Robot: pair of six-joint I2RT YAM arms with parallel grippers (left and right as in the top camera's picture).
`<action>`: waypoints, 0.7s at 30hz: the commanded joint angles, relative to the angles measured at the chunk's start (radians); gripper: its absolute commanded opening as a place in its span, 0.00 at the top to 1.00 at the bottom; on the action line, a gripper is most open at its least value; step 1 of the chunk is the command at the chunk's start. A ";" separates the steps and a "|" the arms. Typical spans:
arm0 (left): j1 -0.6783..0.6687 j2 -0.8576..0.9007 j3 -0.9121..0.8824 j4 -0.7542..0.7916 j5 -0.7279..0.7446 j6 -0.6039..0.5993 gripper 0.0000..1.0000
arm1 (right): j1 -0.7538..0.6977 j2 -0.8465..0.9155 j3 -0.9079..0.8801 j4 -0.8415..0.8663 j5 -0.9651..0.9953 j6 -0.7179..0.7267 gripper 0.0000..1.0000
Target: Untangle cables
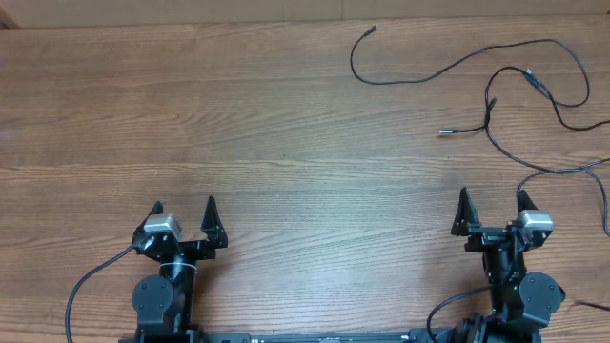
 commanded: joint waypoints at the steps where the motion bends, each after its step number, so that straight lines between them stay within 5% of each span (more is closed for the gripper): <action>1: 0.005 -0.011 -0.003 0.000 0.006 0.012 0.00 | -0.003 -0.011 -0.011 0.003 0.006 0.066 0.00; 7: 0.005 -0.011 -0.003 -0.001 0.006 0.012 0.00 | -0.003 -0.011 -0.011 0.003 -0.016 0.272 0.00; 21: 0.005 -0.011 -0.003 0.000 0.006 0.012 0.01 | -0.003 -0.011 -0.011 0.007 -0.016 0.274 0.00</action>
